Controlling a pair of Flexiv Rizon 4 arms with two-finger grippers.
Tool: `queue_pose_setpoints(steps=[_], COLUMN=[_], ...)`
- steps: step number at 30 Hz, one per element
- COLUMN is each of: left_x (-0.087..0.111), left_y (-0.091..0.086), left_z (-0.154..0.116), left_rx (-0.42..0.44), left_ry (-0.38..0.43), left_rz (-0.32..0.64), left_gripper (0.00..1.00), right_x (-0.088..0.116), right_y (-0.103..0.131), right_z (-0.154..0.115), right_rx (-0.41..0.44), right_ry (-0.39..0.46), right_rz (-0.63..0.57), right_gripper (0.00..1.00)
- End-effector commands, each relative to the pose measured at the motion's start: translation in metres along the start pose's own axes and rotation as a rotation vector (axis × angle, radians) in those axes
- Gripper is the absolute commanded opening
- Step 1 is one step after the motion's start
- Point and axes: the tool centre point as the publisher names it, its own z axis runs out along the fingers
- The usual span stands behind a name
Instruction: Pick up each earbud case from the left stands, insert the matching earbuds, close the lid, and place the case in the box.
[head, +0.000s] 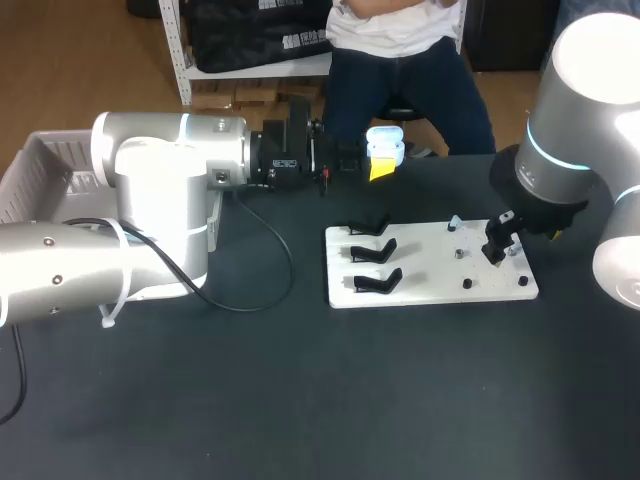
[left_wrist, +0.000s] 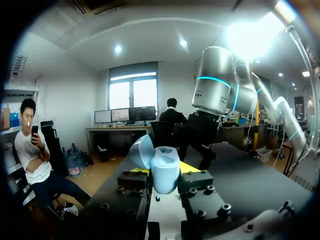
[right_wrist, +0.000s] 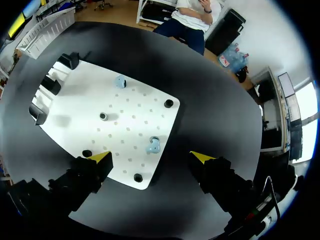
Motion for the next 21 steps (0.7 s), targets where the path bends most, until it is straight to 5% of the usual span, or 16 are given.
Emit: queue_pose_setpoints(steps=[1, 8, 9, 10, 13, 16, 21], left_x=[0.001, 0.001, 0.001, 0.001, 0.001, 0.001, 0.001], left_y=[-0.002, -0.002, -0.002, -0.002, -0.002, -0.002, -0.002], left_z=[0.000, 0.000, 0.000, 0.000, 0.000, 0.000, 0.000], left_rx=[-0.005, -0.005, -0.005, -0.005, -0.005, -0.005, -0.005], left_ry=[-0.007, -0.007, -0.007, -0.007, -0.007, -0.007, -0.007], left_rz=[0.005, 0.005, 0.005, 0.005, 0.005, 0.005, 0.005], left_gripper=[0.00, 0.00, 0.00, 0.00, 0.00, 0.00, 0.00], right_x=[-0.002, -0.008, -0.009, -0.010, -0.010, -0.010, -0.010], right_y=[-0.003, -0.003, -0.003, -0.004, -0.004, -0.004, -0.005], right_z=[0.004, 0.009, 0.009, 0.010, 0.011, 0.012, 0.015], right_rx=[-0.005, 0.001, -0.004, -0.003, -0.006, -0.008, -0.007], right_ry=[0.023, 0.040, 0.044, 0.046, 0.053, 0.057, 0.063], right_rz=[-0.021, -0.058, -0.063, -0.067, -0.070, -0.071, -0.069], right_gripper=[1.00, 0.87, 0.81, 0.64, 0.67, 0.50, 0.49])
